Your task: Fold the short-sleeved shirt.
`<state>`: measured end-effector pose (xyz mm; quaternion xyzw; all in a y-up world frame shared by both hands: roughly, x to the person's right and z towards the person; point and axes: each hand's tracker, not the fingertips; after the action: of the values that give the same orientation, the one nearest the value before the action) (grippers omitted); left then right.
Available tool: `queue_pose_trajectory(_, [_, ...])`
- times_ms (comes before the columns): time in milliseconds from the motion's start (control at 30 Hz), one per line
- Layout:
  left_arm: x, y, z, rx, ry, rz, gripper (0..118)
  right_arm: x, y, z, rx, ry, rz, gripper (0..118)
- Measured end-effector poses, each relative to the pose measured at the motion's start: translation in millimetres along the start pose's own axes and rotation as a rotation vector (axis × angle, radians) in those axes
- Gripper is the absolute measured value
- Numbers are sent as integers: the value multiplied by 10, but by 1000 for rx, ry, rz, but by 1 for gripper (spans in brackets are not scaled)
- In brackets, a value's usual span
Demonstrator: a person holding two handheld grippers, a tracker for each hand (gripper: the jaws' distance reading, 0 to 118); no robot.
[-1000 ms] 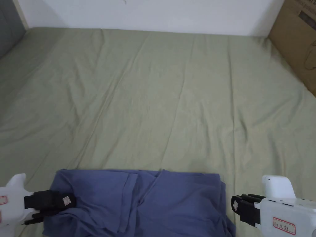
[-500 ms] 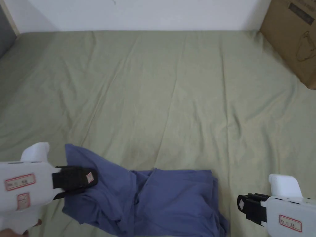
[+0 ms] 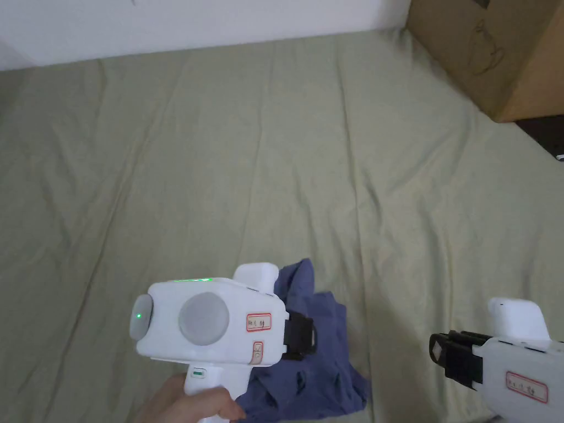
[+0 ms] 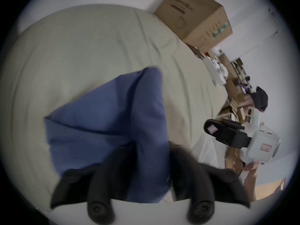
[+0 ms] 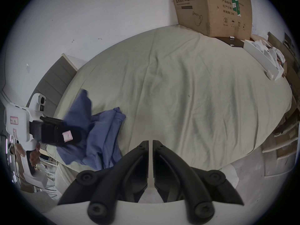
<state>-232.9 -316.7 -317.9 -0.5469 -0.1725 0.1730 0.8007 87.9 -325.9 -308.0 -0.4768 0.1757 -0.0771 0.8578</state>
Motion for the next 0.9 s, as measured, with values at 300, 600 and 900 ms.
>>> queue_pose_trajectory(300, [-87, 29, 342, 77, -107, 73, 91, 76, -66, -91, -29, -6, -29, 5])
queue_pose_trajectory(600, [-730, -229, 308, 125, -108, 263, 2, -10, 1, -101, -16, 5, -12, 5])
queue_pose_trajectory(900, [-12, -367, -558, -70, -179, 134, 2, -10, -23, -82, -24, 4, -13, 5])
